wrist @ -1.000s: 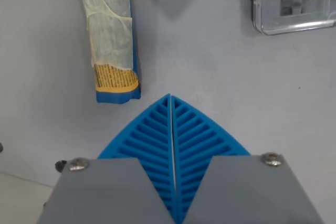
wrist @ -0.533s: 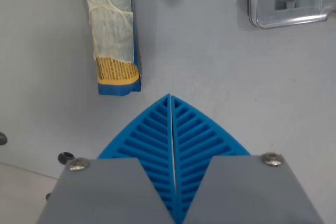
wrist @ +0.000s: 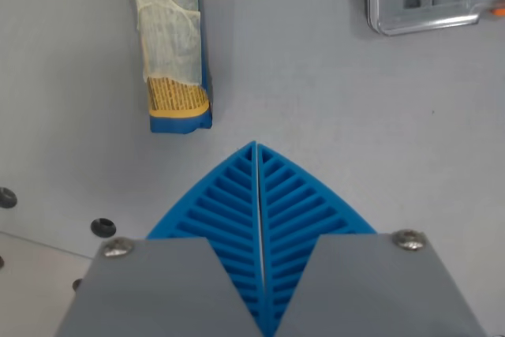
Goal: Pick up the blue bag
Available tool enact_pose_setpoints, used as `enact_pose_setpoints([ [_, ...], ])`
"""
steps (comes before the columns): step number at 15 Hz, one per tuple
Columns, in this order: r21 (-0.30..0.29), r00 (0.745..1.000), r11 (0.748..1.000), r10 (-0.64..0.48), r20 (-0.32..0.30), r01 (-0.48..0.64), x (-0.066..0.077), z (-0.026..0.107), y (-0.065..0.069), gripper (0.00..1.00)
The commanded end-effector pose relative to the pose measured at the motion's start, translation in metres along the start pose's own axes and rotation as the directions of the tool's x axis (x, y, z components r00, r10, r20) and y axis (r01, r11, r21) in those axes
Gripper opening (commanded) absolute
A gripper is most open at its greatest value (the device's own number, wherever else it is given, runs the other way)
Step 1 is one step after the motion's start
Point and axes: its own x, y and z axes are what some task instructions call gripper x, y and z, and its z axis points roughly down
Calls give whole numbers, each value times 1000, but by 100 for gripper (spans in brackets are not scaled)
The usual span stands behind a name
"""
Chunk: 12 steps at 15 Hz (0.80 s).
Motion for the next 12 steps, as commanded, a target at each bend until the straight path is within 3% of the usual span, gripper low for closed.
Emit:
enact_pose_setpoints([
  [1, -32, 999, 999, -22, -49, 20, -10, -11, -5, 0],
  [12, -32, 999, 999, -22, -49, 20, -12, -29, -5, 0],
])
